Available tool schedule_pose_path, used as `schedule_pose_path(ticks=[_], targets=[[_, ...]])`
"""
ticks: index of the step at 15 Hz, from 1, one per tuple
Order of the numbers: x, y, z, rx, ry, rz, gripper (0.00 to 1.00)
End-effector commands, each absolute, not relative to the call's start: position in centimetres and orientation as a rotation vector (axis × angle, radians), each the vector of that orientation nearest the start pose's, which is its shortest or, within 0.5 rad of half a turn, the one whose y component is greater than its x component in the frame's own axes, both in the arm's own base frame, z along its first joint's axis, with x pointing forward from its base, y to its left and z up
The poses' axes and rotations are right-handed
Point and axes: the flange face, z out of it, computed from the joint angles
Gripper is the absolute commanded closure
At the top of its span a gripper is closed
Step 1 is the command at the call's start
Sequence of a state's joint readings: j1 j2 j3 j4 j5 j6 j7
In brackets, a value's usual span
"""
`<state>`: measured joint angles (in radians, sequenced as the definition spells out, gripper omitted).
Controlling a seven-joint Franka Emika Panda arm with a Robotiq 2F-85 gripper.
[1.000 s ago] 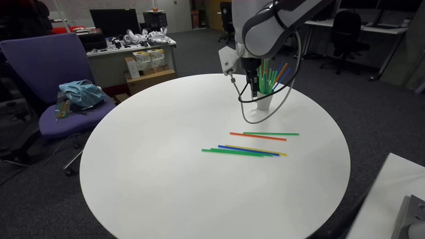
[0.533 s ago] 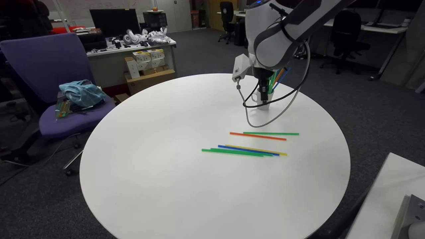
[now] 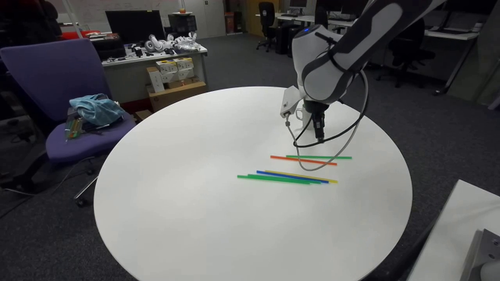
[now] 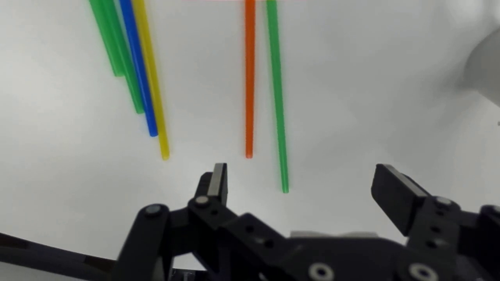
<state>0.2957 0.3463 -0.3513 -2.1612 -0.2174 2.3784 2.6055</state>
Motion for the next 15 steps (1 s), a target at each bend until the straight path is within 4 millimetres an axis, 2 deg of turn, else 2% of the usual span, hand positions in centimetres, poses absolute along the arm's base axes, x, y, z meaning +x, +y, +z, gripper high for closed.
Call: schedule_pose_path(ticks=[1, 3, 4, 10, 12, 13, 15], targets=[[54.7, -1.8, 23.4, -1.138, 3.114, -0.237, 0.00], [54.9, -1.4, 23.5, -1.146, 3.161, -0.169, 0.00], [54.9, -1.1, 22.4, -1.126, 3.145, -0.253, 0.00], [54.9, -1.2, 22.5, -1.137, 3.164, -0.213, 0.00], [54.7, -1.0, 21.7, -1.005, 3.125, -0.237, 0.00], [55.1, -2.3, 21.6, -0.945, 3.100, -0.236, 0.00], [54.9, -2.9, 20.0, -0.813, 3.075, -0.203, 0.00]])
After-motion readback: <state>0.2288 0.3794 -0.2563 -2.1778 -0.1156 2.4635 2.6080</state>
